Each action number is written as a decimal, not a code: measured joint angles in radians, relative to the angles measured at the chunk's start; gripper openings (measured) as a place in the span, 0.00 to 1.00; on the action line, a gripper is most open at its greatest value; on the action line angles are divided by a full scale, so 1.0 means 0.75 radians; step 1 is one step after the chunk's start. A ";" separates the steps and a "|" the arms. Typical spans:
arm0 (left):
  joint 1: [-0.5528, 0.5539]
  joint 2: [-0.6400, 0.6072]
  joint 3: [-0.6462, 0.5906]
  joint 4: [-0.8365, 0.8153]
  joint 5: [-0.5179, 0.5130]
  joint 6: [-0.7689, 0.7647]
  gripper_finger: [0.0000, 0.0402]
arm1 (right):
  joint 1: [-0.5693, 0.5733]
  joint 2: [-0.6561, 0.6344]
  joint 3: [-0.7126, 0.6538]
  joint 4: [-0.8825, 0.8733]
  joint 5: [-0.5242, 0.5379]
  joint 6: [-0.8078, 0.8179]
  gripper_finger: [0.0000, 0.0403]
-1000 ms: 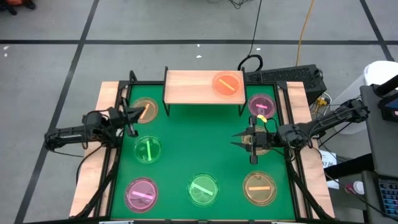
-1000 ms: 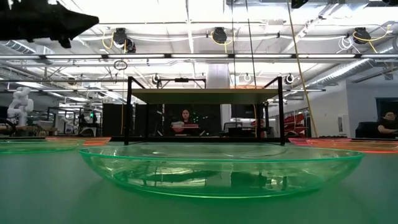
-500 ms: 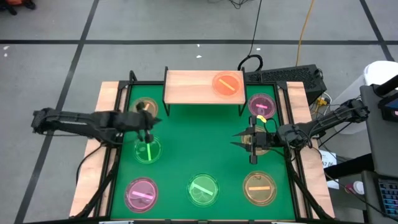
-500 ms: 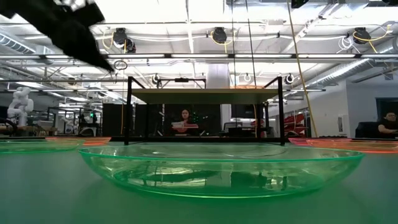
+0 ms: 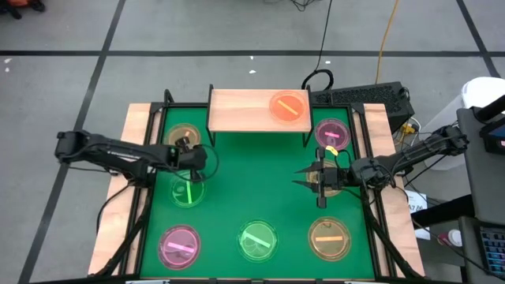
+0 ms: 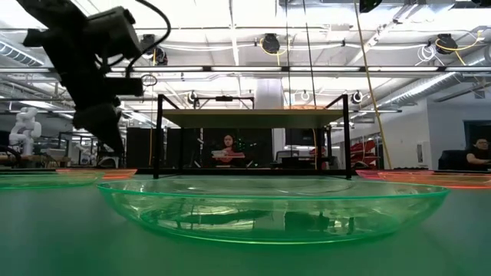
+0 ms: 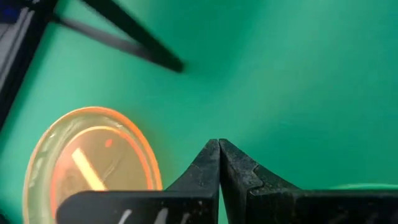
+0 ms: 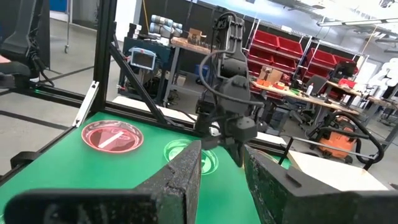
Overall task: Place and stack plates onto a shelf
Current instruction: Stack the orange plate on top of the orange plate on the shelf
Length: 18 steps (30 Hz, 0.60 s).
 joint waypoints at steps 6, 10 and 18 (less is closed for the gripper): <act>0.053 0.018 0.000 -0.024 -0.034 0.030 0.12 | 0.000 0.000 0.000 0.000 0.000 0.000 0.26; 0.102 0.018 0.000 -0.086 -0.042 -0.008 0.19 | 0.000 0.000 0.000 -0.001 -0.001 -0.001 0.26; 0.196 0.036 -0.027 -0.103 -0.010 -0.090 0.21 | 0.000 0.000 0.000 -0.006 -0.001 0.003 0.26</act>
